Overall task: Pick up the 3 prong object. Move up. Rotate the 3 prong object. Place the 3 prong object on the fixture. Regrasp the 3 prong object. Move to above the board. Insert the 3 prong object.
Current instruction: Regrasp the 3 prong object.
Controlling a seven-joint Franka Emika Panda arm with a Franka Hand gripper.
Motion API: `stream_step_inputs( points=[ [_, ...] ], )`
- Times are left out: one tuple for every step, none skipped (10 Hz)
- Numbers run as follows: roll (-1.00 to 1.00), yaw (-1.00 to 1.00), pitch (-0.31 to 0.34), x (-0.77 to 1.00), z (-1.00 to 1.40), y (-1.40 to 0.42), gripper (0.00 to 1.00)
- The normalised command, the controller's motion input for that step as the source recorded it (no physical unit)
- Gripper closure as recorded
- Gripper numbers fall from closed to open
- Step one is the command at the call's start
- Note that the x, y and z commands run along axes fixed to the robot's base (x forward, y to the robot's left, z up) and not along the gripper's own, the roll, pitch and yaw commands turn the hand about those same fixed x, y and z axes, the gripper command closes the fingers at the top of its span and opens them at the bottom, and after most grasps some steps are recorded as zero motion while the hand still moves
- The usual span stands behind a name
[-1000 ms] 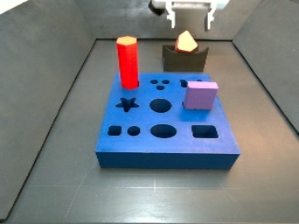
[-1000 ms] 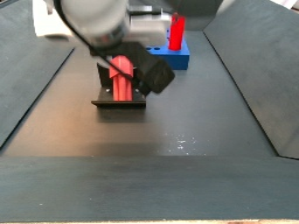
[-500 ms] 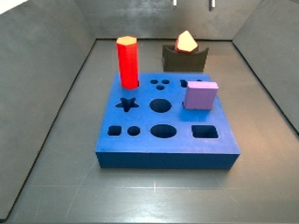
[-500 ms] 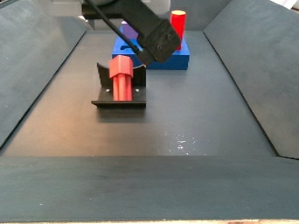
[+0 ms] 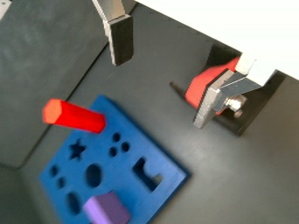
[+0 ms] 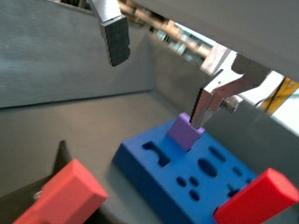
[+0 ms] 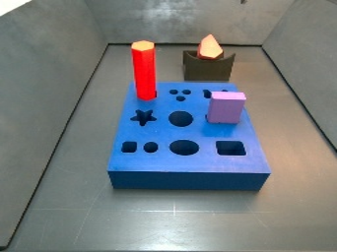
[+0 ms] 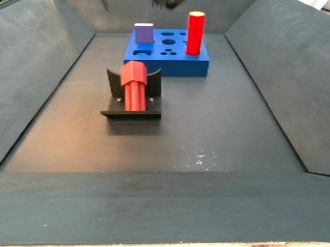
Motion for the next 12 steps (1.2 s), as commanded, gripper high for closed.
stream_step_inputs(
  points=[
    [1.0,0.02,0.036,-0.02,0.03,-0.04,0.0],
    [1.0,0.02,0.033,-0.02,0.01,-0.04,0.0],
    [1.0,0.02,0.028,-0.04,0.02,-0.04,0.0],
    [1.0,0.02,0.022,-0.04,0.01,-0.03,0.0],
    [1.0,0.02,0.016,-0.04,0.0,-0.03,0.0],
    [1.0,0.02,0.01,-0.04,0.01,-0.03,0.0],
    [1.0,0.02,0.003,-0.04,0.01,-0.02,0.0],
    [1.0,0.02,-0.003,-0.03,0.0,-0.02,0.0],
    [1.0,0.02,-0.008,-0.03,0.0,-0.02,0.0],
    [1.0,0.03,-0.008,-0.02,0.0,-0.02,0.0],
    [1.0,0.03,-0.007,-0.02,0.01,-0.02,0.0],
    [1.0,0.03,-0.001,-0.01,0.01,-0.02,0.0]
  ],
)
